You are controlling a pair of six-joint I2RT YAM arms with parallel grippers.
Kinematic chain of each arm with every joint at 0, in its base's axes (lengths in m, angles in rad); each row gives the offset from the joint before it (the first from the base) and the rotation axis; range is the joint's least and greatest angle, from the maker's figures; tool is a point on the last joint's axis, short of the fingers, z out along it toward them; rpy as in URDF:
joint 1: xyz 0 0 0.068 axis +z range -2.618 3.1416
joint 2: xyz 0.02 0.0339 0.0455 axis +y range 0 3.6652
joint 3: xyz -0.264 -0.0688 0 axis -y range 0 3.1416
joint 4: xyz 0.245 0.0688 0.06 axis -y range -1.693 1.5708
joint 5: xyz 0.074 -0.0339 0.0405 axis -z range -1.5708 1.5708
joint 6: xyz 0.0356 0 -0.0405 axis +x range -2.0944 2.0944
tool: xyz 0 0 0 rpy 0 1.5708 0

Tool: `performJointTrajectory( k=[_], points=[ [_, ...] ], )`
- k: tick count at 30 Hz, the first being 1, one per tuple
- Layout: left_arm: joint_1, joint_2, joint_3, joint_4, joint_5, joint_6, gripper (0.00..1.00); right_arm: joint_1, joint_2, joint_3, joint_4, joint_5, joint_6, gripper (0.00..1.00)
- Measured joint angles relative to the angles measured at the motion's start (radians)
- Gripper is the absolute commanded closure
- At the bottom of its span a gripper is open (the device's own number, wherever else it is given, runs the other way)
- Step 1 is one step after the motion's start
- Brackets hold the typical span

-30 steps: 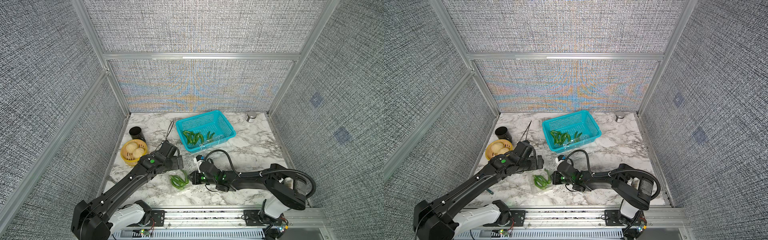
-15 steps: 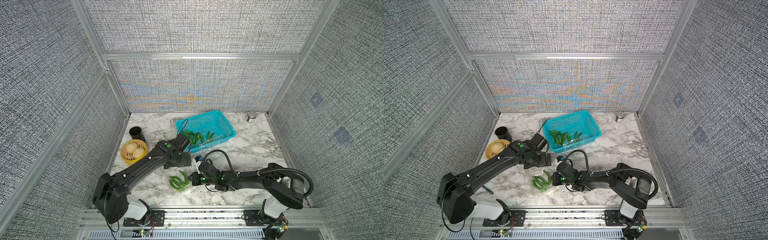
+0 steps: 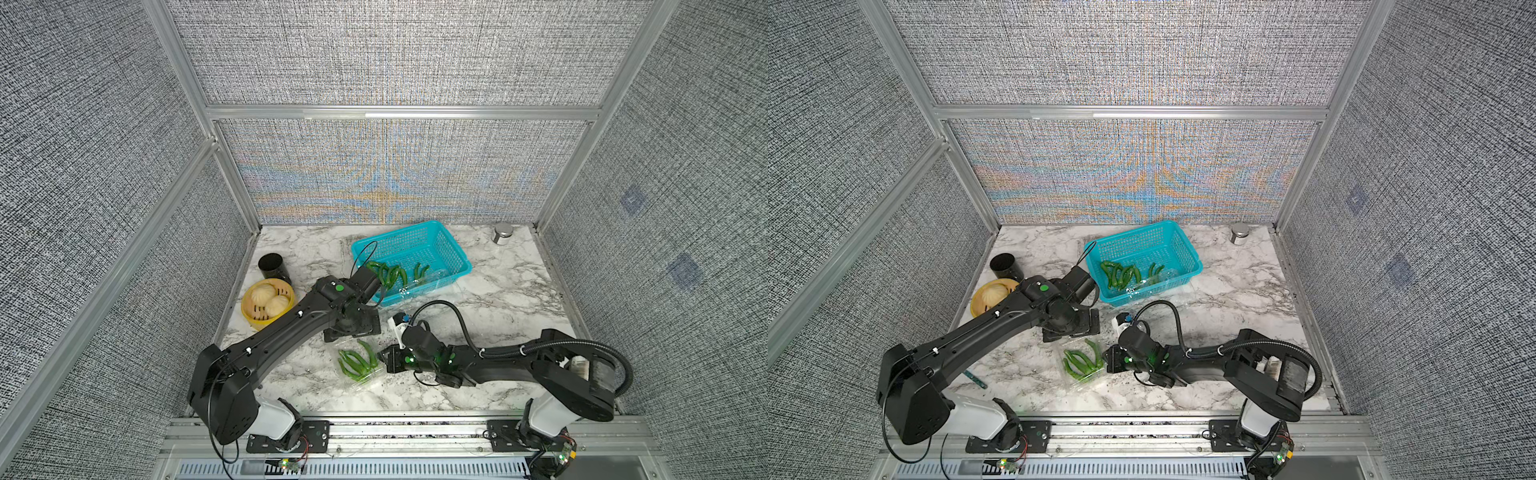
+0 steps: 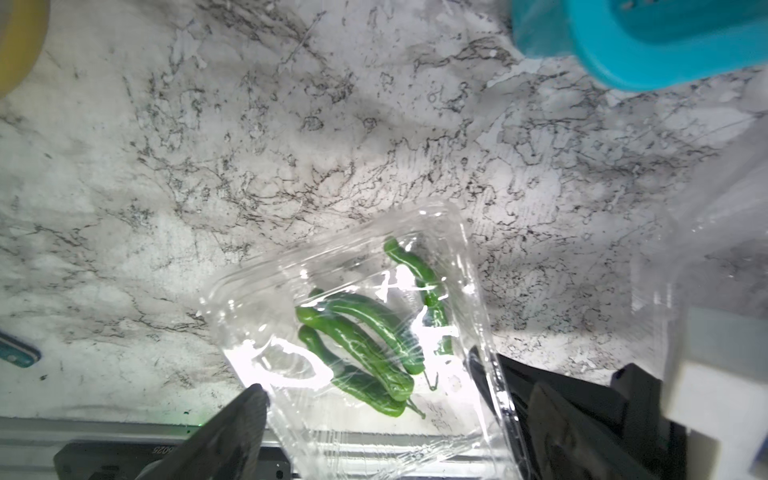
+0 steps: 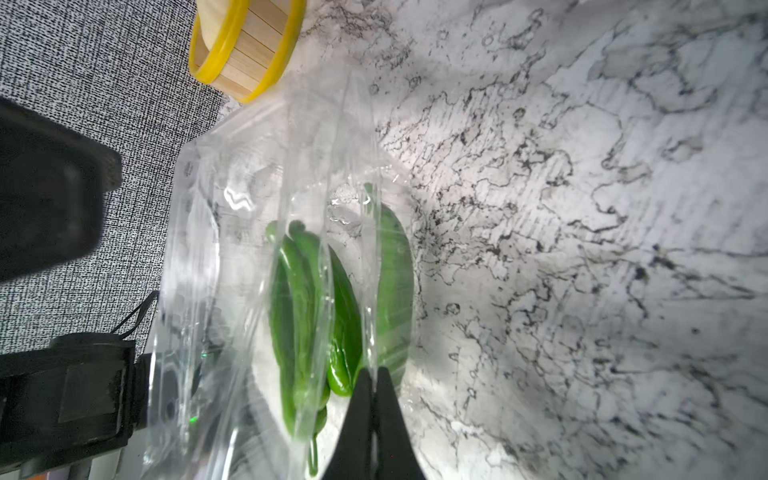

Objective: Take small green peppers out of containers
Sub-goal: Open the packing box at the center of the board.

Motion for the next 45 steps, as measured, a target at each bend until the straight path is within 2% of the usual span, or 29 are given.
performJointTrajectory(
  k=[8, 16, 27, 36, 45],
  points=[
    [-0.017, 0.035, 0.066, -0.011, -0.003, -0.039, 0.02, 0.034, -0.115, 0.048, -0.184, 0.153, -0.119, 1.0],
    [-0.018, 0.066, 0.055, 0.001, 0.024, -0.065, 0.02, 0.054, -0.143, 0.071, -0.31, 0.287, -0.216, 1.0],
    [-0.016, 0.085, -0.047, 0.142, 0.174, -0.124, 0.0, 0.1, -0.151, 0.037, -0.299, 0.445, -0.267, 1.0],
    [-0.005, 0.155, 0.025, 0.082, 0.234, -0.089, 0.03, 0.109, -0.171, -0.002, -0.283, 0.543, -0.271, 1.0],
    [0.027, 0.179, 0.081, -0.021, 0.243, -0.014, 0.06, 0.108, -0.187, -0.028, -0.269, 0.608, -0.266, 1.0]
  ],
)
